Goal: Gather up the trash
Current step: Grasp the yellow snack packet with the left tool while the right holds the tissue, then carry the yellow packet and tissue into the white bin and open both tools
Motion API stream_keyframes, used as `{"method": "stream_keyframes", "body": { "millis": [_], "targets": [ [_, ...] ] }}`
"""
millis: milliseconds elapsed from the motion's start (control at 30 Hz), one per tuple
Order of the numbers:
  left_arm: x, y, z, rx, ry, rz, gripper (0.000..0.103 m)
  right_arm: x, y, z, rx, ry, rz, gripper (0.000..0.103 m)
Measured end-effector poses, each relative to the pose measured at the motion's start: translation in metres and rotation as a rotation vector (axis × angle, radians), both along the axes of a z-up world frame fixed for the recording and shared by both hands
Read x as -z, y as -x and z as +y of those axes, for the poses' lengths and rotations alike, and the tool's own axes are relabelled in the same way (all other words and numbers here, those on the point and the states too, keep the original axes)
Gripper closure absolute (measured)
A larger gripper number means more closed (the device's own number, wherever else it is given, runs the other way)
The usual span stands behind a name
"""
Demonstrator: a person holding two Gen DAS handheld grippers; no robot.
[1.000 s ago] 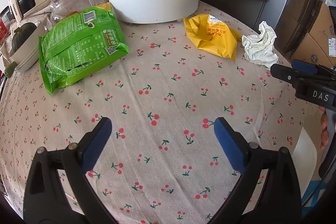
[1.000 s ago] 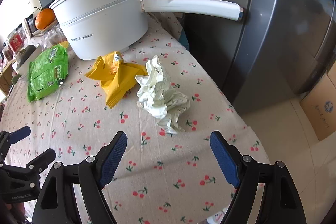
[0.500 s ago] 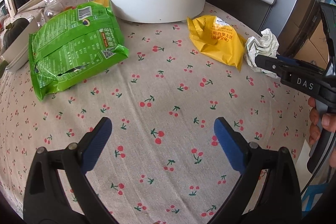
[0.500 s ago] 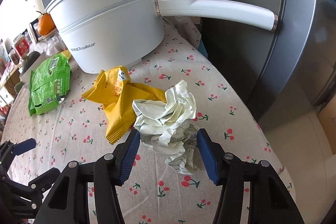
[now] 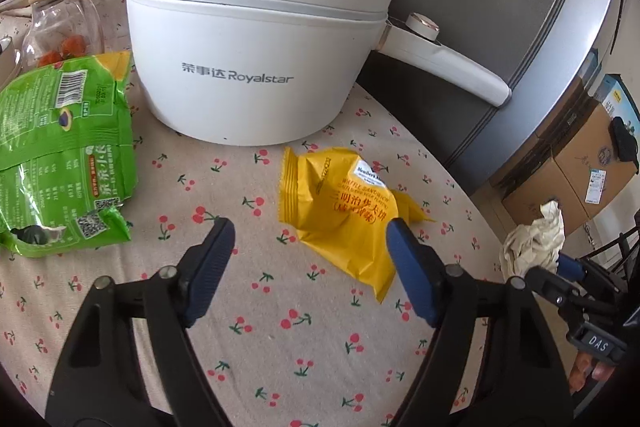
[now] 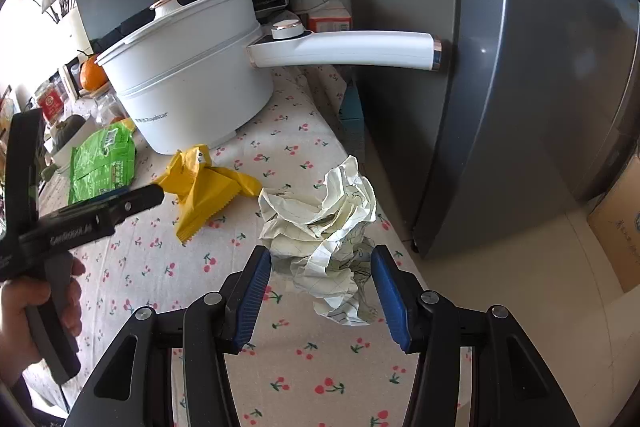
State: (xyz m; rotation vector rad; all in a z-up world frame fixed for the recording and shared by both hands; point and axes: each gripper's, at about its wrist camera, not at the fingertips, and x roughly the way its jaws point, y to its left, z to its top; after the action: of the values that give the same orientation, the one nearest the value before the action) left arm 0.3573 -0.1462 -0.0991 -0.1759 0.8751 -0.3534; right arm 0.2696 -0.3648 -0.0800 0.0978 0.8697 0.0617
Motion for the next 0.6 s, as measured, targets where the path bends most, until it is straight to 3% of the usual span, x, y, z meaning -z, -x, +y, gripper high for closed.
{"method": "stream_keyframes", "body": {
  "millis": [133, 267, 600],
  "targets": [
    [0.007, -0.015, 0.000, -0.045, 0.056, 0.015, 0.045, 0.007, 0.003, -0.012, 0.005, 0.010, 0.020, 0.050],
    [0.015, -0.025, -0.004, -0.035, 0.088, 0.064, 0.082, 0.012, 0.006, -0.014, -0.008, 0.032, 0.039, 0.050],
    [-0.023, 0.034, 0.010, 0.040, 0.033, -0.002, 0.084, -0.009, 0.022, -0.006, -0.014, 0.046, 0.032, 0.050]
  ]
}}
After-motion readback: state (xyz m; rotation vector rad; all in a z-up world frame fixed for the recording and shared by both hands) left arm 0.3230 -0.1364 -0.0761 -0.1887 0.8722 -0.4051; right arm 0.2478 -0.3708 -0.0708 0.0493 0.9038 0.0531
